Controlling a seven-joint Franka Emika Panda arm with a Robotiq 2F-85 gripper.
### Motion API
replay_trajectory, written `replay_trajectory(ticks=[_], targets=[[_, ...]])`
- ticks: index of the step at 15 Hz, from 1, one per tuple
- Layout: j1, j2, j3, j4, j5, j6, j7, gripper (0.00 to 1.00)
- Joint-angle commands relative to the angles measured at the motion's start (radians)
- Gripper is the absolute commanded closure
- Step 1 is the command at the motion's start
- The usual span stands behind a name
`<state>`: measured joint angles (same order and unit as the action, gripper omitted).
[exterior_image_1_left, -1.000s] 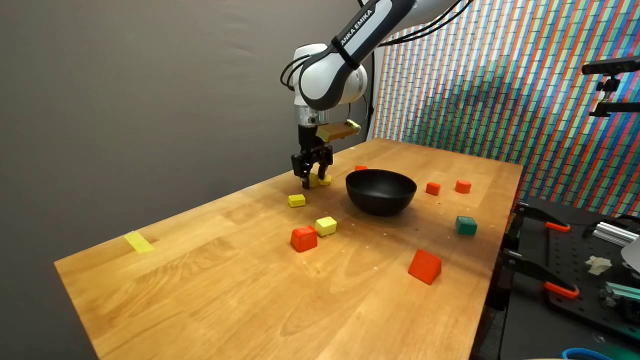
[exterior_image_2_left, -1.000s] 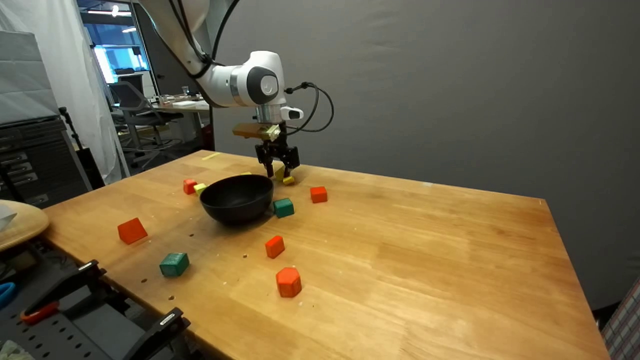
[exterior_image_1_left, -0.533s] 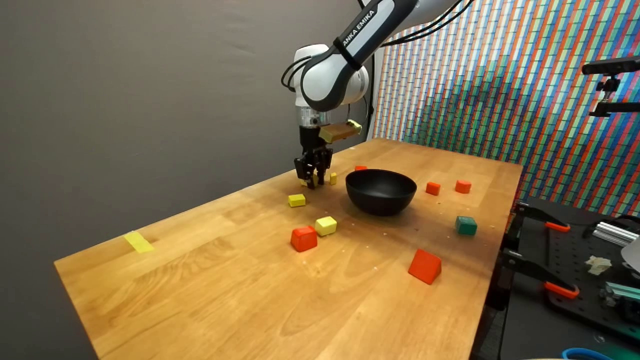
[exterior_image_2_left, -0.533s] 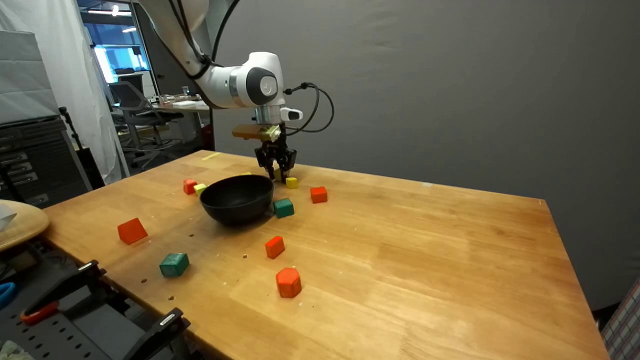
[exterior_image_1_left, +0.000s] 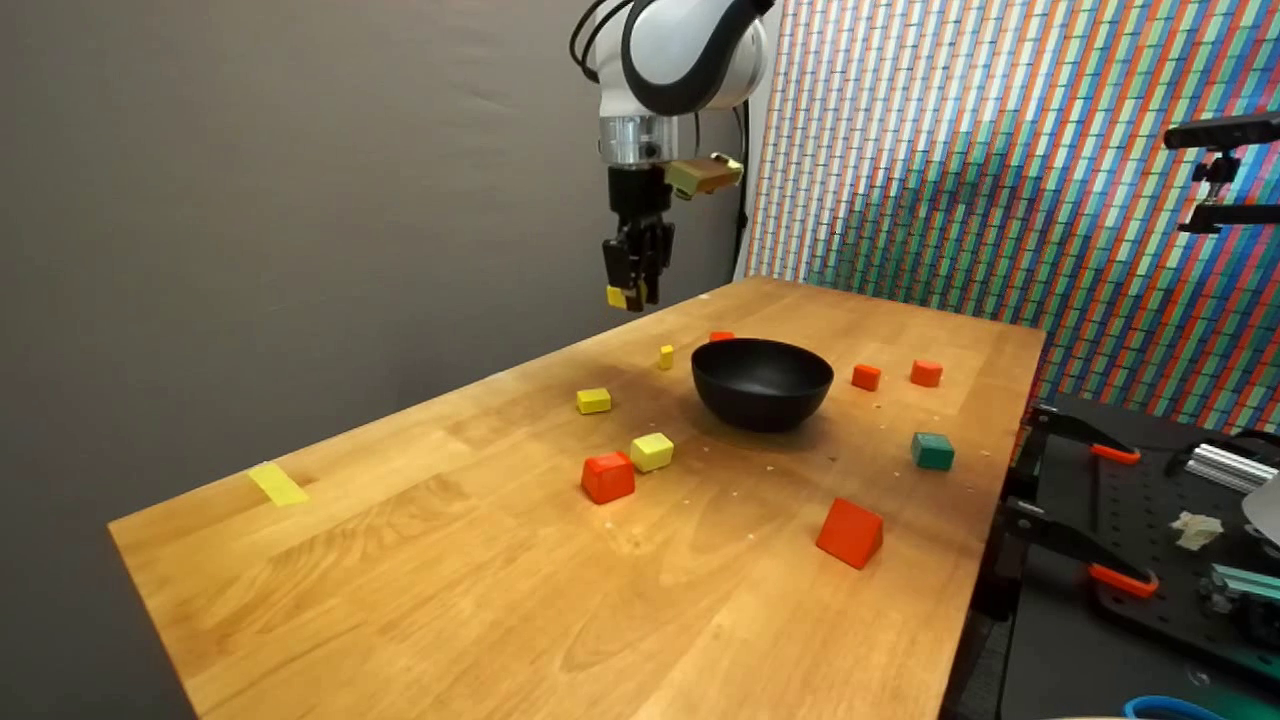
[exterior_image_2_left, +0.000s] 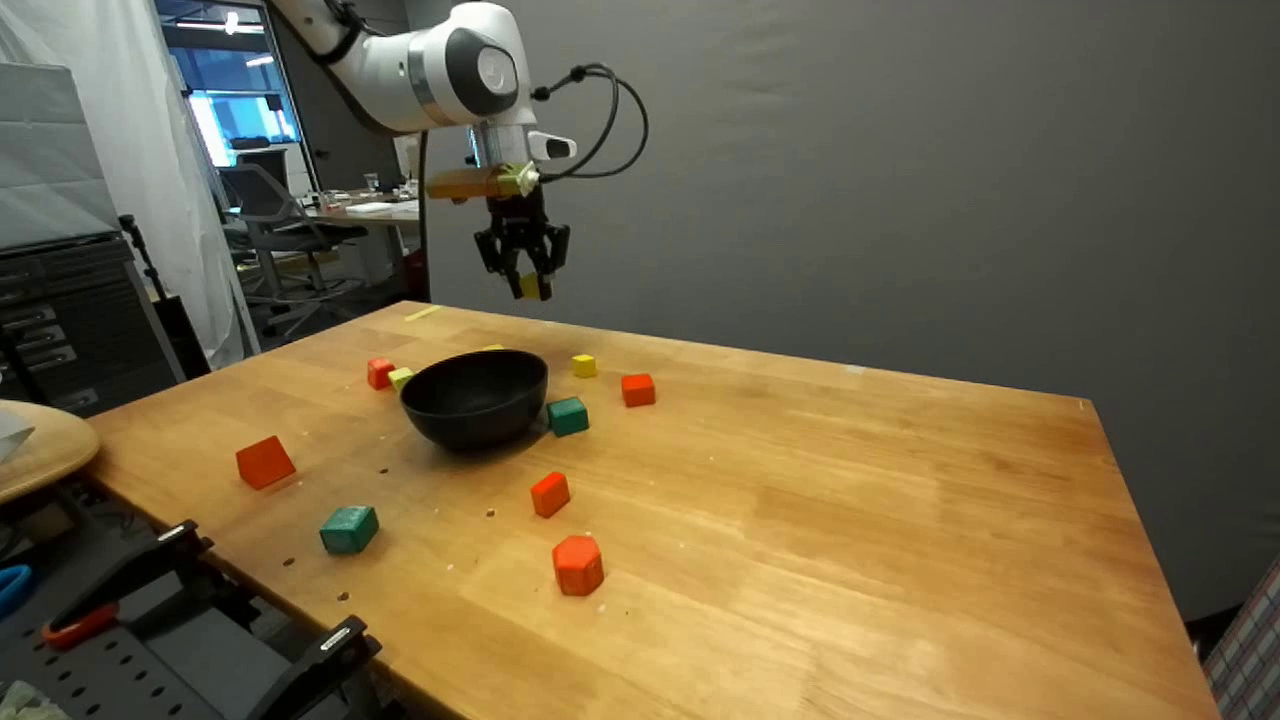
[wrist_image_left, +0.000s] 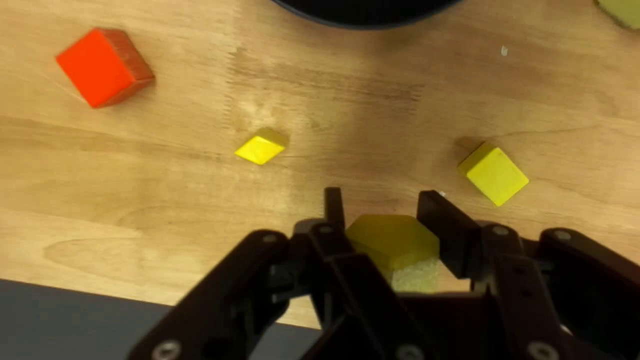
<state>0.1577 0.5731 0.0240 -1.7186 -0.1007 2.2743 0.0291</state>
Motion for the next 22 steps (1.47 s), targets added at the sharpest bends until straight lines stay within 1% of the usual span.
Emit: replay_trajectory(ticks=[1, 3, 5, 7, 8, 9, 10, 11, 12, 13, 14, 15, 16, 17, 19, 20, 22], targets=[[-0.008, -0.222, -0.012, -0.243, -0.027, -0.025, 0.047, 0.82], [-0.03, -0.292, -0.001, -0.352, 0.008, -0.034, 0.056, 0.82], [-0.054, -0.339, 0.011, -0.471, 0.059, 0.013, 0.05, 0.82], [-0.063, -0.371, 0.016, -0.585, 0.096, 0.105, 0.047, 0.82], [-0.061, -0.37, 0.015, -0.623, 0.097, 0.172, 0.052, 0.82], [-0.066, -0.368, 0.021, -0.654, 0.124, 0.216, 0.045, 0.82], [-0.06, -0.364, 0.018, -0.682, 0.118, 0.264, 0.06, 0.8], [-0.058, -0.364, 0.021, -0.707, 0.125, 0.315, 0.058, 0.32], [-0.053, -0.367, 0.021, -0.728, 0.117, 0.359, 0.068, 0.3], [-0.048, -0.371, 0.02, -0.746, 0.108, 0.406, 0.076, 0.24], [-0.036, -0.38, 0.014, -0.762, 0.081, 0.46, 0.095, 0.16], [-0.022, -0.388, 0.006, -0.771, 0.053, 0.503, 0.113, 0.09], [0.001, -0.399, -0.011, -0.775, -0.001, 0.545, 0.142, 0.02], [0.018, -0.409, -0.017, -0.771, -0.038, 0.572, 0.164, 0.0], [0.049, -0.411, -0.025, -0.738, -0.114, 0.607, 0.204, 0.0], [0.06, -0.401, -0.021, -0.709, -0.142, 0.611, 0.209, 0.0], [0.062, -0.361, 0.004, -0.641, -0.154, 0.589, 0.172, 0.0]])
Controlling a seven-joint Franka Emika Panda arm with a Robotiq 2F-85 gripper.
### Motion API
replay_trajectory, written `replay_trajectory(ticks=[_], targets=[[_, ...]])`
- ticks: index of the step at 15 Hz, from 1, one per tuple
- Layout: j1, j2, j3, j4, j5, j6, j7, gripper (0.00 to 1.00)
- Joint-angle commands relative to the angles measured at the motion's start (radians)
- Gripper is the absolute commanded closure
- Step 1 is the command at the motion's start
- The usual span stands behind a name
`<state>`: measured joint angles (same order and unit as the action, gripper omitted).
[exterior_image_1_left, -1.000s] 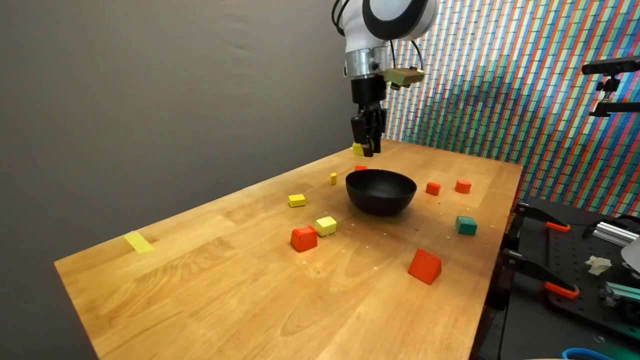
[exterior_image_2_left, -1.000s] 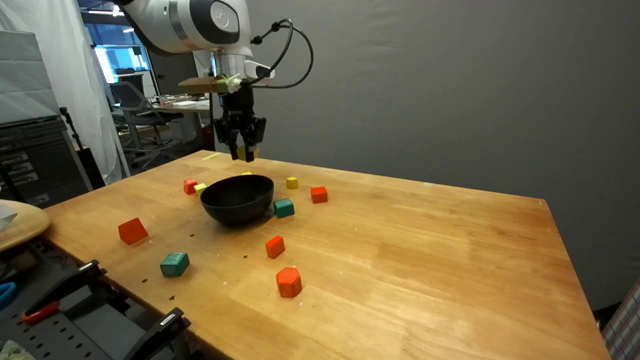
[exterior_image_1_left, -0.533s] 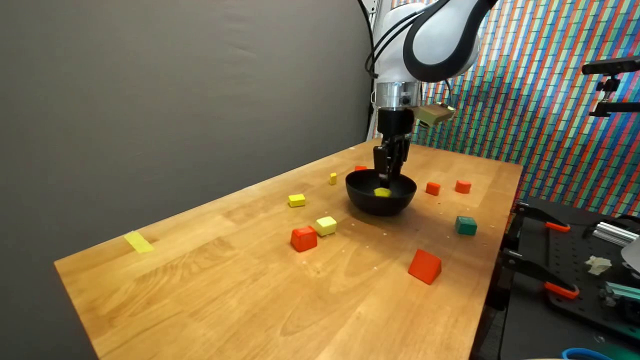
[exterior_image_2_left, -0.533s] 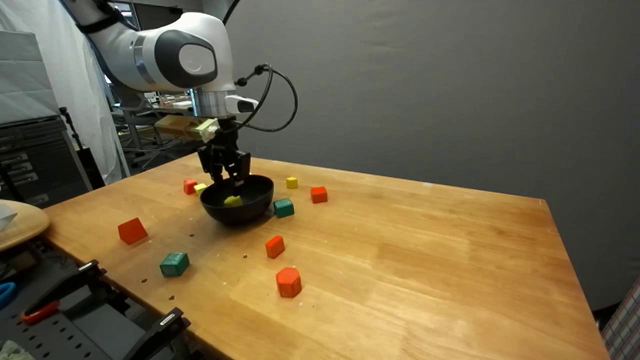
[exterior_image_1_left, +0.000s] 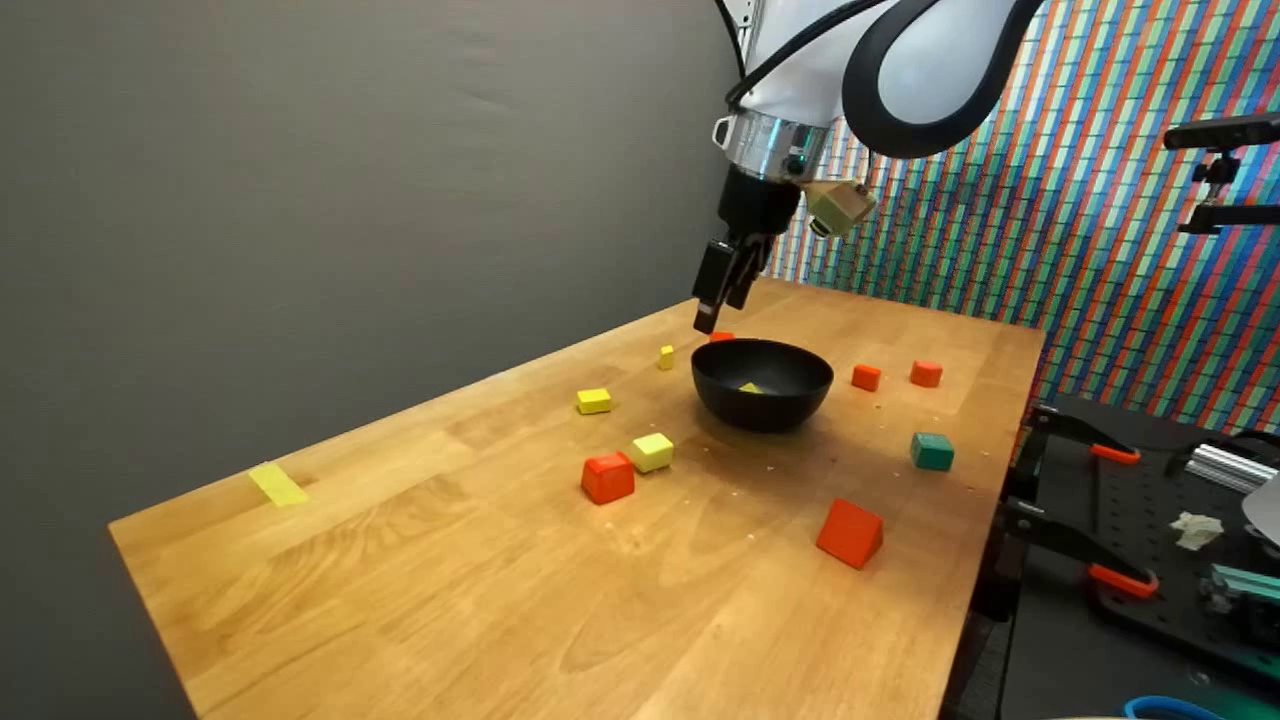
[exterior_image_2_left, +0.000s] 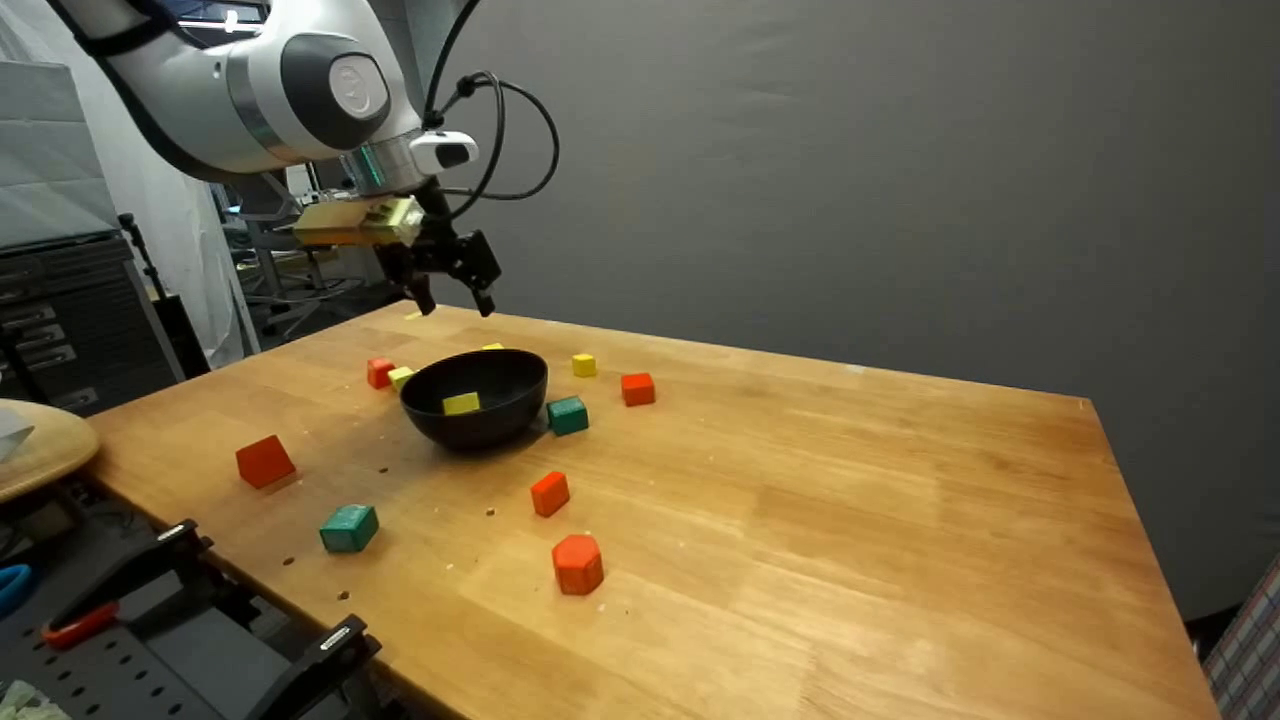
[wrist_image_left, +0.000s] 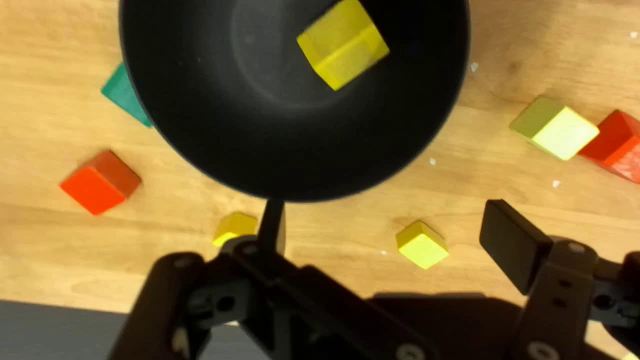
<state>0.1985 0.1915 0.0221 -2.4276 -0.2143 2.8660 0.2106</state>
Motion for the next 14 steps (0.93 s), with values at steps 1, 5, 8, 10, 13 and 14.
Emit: replay_trajectory(ticks=[1, 5, 8, 10, 13, 14], targets=[[0.017, 0.045, 0.022, 0.101, -0.023, -0.013, -0.036, 0.0], [-0.003, 0.183, 0.06, 0.27, 0.038, -0.085, -0.123, 0.0], [0.004, 0.306, 0.047, 0.41, 0.023, -0.149, -0.154, 0.0], [0.011, 0.383, 0.045, 0.494, 0.021, -0.199, -0.17, 0.0], [0.02, 0.479, 0.047, 0.597, 0.022, -0.264, -0.19, 0.0], [0.024, 0.502, 0.045, 0.625, 0.017, -0.284, -0.195, 0.0]])
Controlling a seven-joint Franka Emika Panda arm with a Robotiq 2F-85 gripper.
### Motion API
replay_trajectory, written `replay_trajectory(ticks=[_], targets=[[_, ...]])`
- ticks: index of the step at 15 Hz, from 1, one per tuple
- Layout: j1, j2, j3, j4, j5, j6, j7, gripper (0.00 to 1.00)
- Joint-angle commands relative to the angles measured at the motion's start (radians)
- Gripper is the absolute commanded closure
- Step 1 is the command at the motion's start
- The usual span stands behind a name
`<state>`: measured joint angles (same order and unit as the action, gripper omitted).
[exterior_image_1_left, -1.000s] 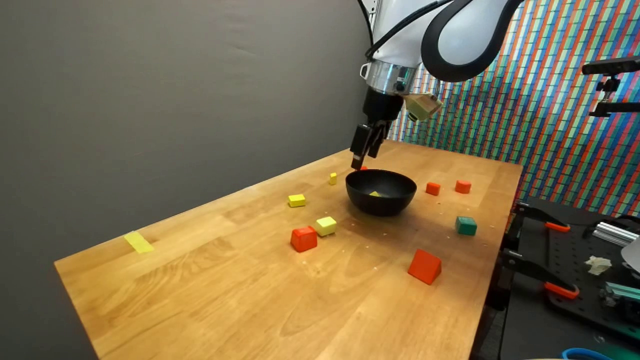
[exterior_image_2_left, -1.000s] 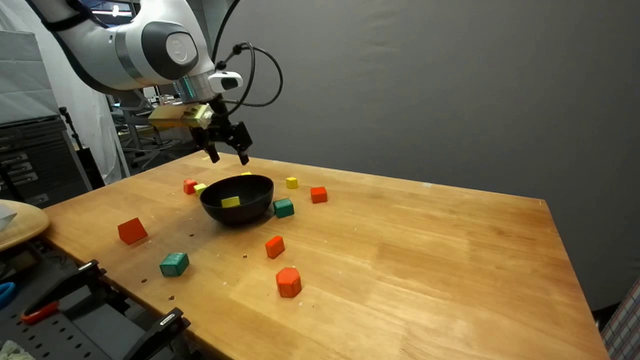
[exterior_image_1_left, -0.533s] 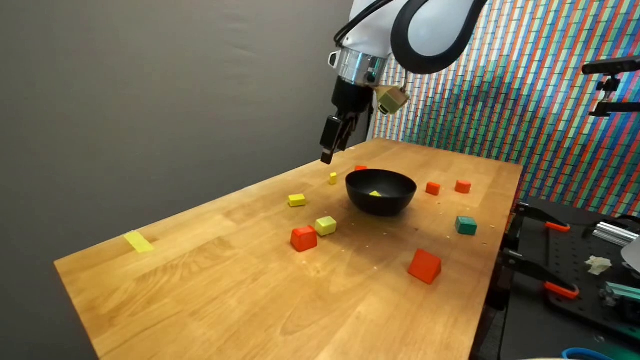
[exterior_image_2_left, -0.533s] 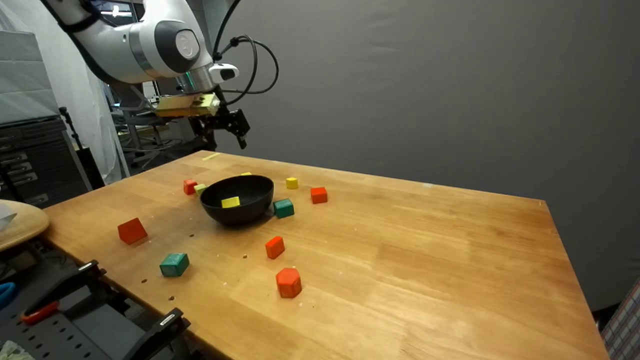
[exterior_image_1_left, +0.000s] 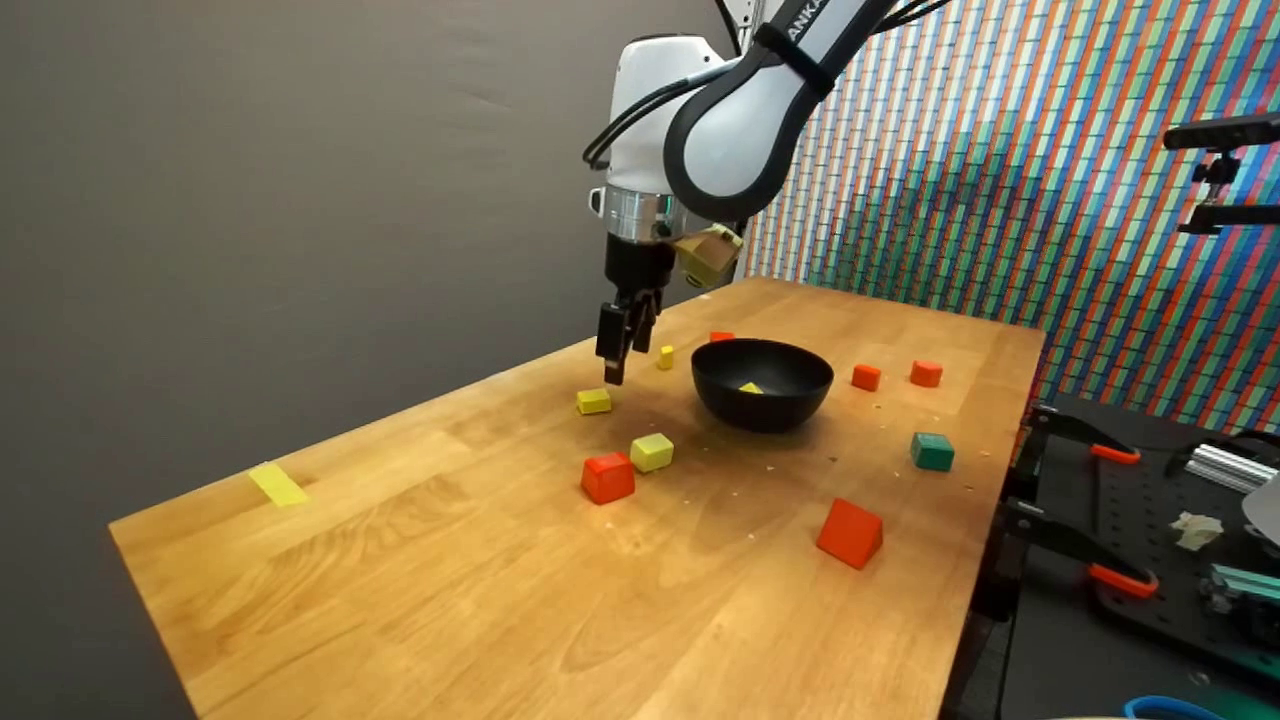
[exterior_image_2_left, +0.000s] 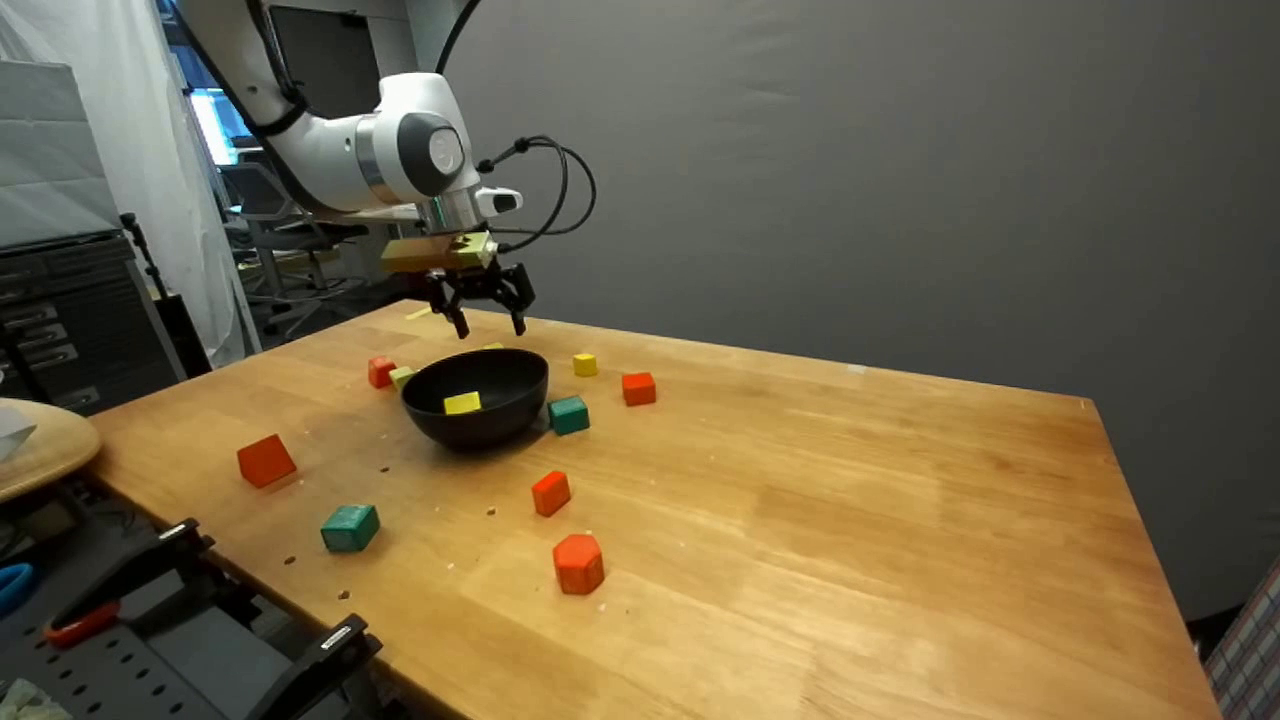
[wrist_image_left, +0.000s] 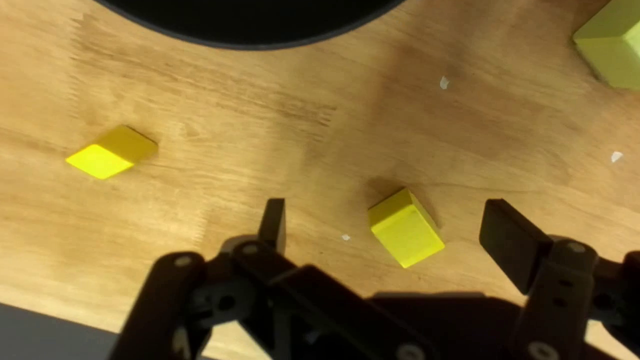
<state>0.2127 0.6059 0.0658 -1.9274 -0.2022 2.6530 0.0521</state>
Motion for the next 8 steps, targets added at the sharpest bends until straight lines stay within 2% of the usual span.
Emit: replay_trajectory(ticks=[1, 3, 4, 5, 8], targets=[[0.017, 0.113, -0.004, 0.15, -0.004, -0.085, -0.042, 0.0], [0.03, 0.151, -0.012, 0.194, -0.019, -0.109, -0.05, 0.0], [0.035, 0.166, -0.014, 0.212, -0.025, -0.116, -0.052, 0.11], [0.039, 0.179, -0.015, 0.229, -0.029, -0.117, -0.055, 0.26], [0.05, 0.205, -0.021, 0.268, -0.04, -0.119, -0.058, 0.51]])
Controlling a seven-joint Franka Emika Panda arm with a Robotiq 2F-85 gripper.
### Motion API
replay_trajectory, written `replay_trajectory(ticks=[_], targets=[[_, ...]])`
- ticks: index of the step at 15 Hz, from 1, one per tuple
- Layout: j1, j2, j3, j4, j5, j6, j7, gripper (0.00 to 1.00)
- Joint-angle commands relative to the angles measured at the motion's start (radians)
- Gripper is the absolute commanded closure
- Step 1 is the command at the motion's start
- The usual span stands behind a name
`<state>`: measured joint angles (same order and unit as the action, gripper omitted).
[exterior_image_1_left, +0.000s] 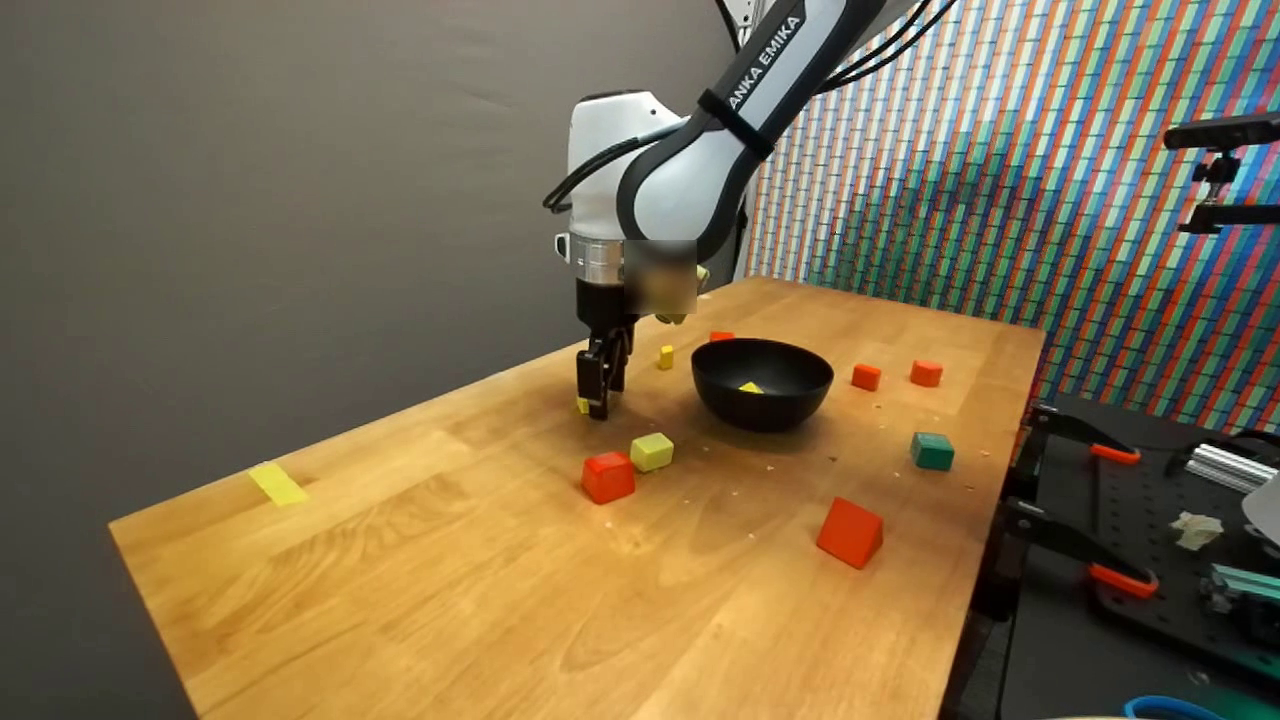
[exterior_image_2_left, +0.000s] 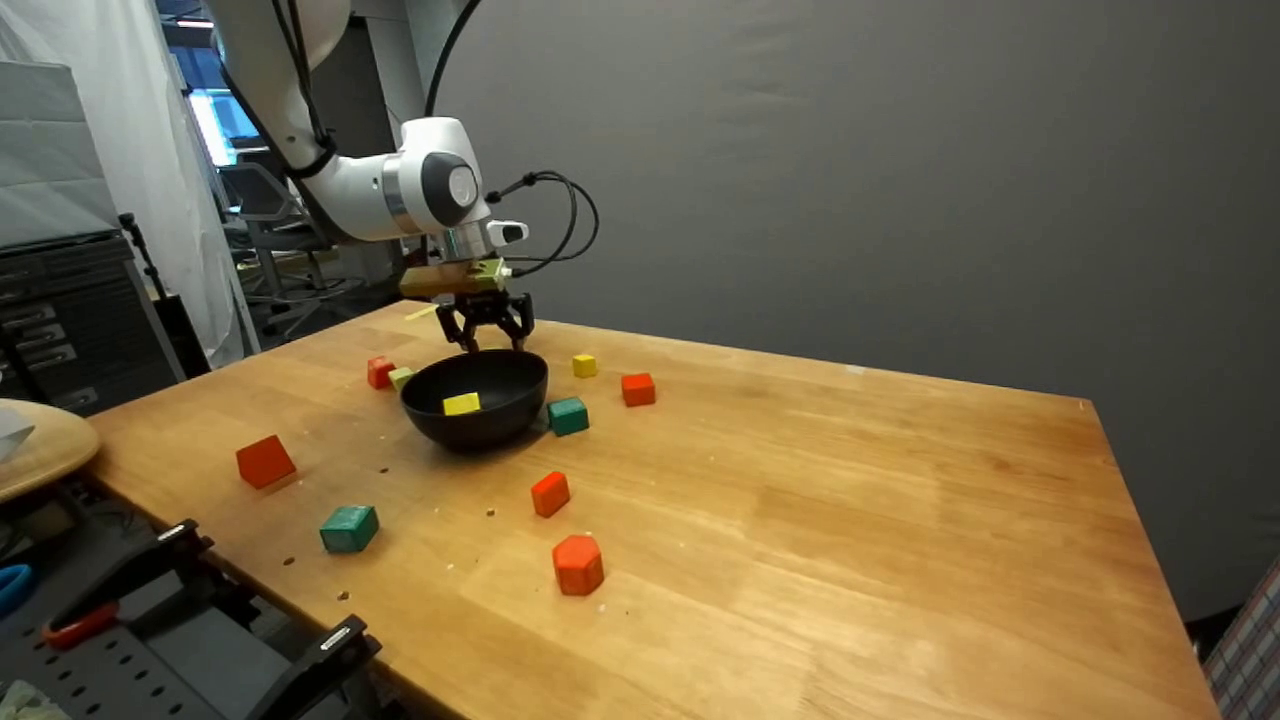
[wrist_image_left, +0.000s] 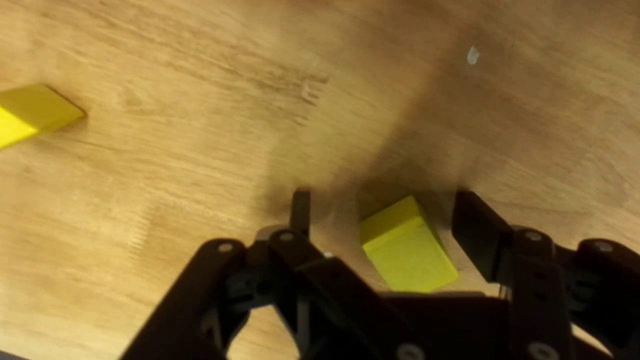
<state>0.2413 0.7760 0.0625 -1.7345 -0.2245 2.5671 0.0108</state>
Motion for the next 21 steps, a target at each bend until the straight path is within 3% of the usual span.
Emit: replay_trajectory(ticks=[1, 5, 9, 12, 16, 21], targets=[[0.025, 0.036, -0.019, 0.083, -0.02, -0.036, -0.017, 0.58], [0.038, 0.025, -0.039, 0.092, -0.039, -0.037, -0.015, 0.89], [0.027, -0.144, -0.047, -0.053, -0.056, -0.099, -0.023, 0.88], [0.032, -0.276, -0.094, -0.175, -0.102, -0.098, 0.039, 0.88], [-0.026, -0.443, -0.118, -0.386, -0.089, -0.105, 0.098, 0.88], [-0.108, -0.478, -0.092, -0.518, -0.032, -0.077, 0.081, 0.88]])
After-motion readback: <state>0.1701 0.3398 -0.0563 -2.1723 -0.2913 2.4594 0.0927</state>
